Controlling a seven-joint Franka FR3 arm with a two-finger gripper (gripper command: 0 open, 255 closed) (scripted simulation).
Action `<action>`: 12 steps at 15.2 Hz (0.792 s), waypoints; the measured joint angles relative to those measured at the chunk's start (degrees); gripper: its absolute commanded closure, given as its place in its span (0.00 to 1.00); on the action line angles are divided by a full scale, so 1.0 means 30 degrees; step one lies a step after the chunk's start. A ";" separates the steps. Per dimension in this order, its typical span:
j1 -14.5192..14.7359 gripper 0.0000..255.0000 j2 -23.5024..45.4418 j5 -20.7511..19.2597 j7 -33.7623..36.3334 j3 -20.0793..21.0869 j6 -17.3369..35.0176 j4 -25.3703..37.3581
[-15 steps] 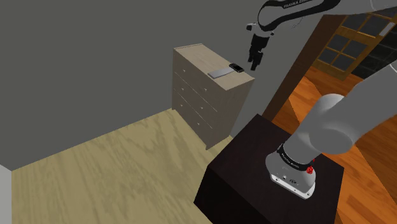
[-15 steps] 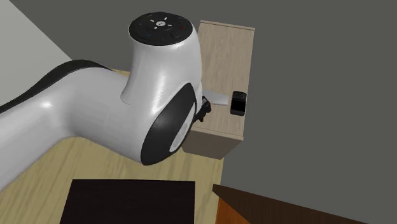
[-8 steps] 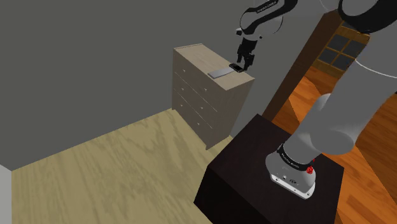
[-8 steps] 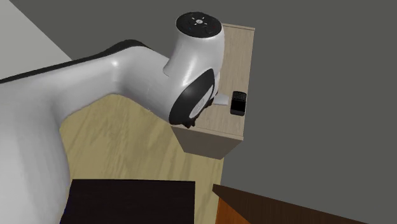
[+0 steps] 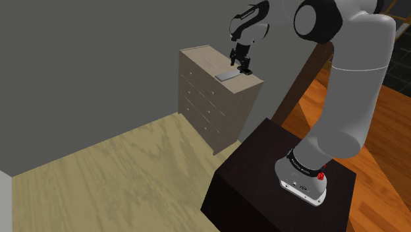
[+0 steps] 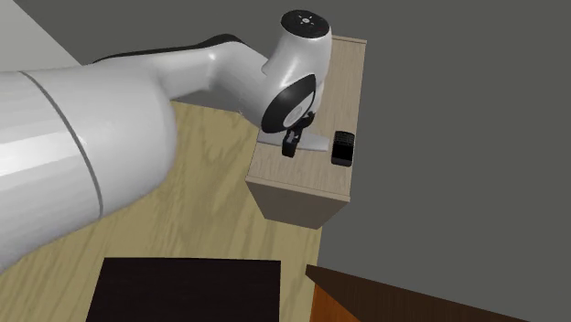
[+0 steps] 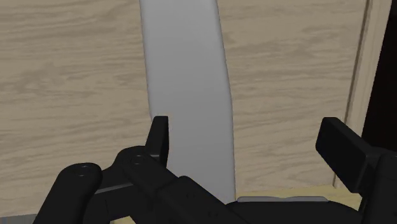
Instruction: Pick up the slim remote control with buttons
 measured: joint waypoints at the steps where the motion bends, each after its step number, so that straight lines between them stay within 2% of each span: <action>1: -0.0323 0.00 0.0735 0.0328 -0.0764 0.0393 -0.0036 0.0731; 4: -0.0866 0.00 0.1937 0.0814 -0.1990 0.1044 -0.0021 0.1873; 10: -0.1149 0.00 0.2896 0.1341 -0.2423 0.1466 0.0883 0.1865; 11: -0.1180 1.00 0.2975 0.1385 -0.2458 0.1496 0.0961 0.1858; 12: -0.1205 1.00 0.3027 0.1409 -0.2477 0.1512 0.0985 0.1882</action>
